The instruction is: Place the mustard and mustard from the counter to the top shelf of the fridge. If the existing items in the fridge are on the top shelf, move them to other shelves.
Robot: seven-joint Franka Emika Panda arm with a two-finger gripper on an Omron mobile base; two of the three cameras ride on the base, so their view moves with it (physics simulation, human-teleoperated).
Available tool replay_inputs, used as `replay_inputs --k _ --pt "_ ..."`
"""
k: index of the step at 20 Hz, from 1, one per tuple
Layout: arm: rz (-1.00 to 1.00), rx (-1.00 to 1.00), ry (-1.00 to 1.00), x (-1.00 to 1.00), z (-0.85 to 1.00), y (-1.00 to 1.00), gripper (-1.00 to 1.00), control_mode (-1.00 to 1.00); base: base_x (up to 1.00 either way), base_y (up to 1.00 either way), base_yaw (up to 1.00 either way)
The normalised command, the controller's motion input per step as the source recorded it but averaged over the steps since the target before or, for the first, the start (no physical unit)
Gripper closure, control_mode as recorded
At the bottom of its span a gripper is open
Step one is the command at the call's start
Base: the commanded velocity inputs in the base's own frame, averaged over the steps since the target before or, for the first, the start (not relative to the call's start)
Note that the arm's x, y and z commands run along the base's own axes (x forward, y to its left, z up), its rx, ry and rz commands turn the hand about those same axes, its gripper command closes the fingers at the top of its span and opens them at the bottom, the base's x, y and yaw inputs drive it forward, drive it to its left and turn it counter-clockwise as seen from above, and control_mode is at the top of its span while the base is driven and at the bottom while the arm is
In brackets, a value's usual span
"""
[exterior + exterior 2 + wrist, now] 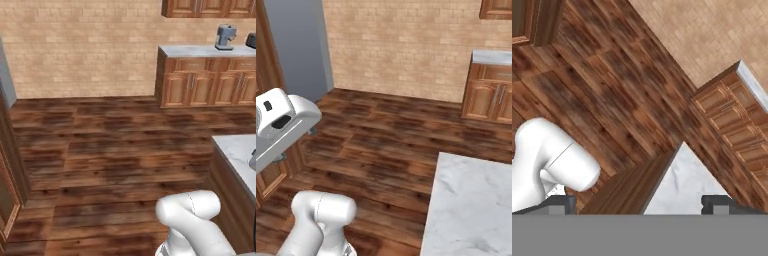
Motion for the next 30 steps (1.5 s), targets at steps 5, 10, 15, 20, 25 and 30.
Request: replay_inputs --k 5,10,15,20,25,30 --pt "0.0 0.0 0.0 0.0 0.0 0.0 -1.0 1.0 1.0 -0.13 -0.07" --pt "0.0 0.0 0.0 0.0 0.0 0.0 -1.0 1.0 1.0 -0.09 -0.07" --pt "0.0 0.0 0.0 0.0 0.0 0.0 -1.0 1.0 1.0 -0.09 -0.06" --pt "0.0 0.0 0.0 0.0 0.0 0.0 -1.0 1.0 1.0 -0.04 -0.08" --pt "0.0 0.0 0.0 0.0 0.0 0.0 -1.0 1.0 1.0 -0.13 -0.12" --pt "0.0 0.0 0.0 0.0 0.0 0.0 -1.0 1.0 1.0 -0.15 -0.18"
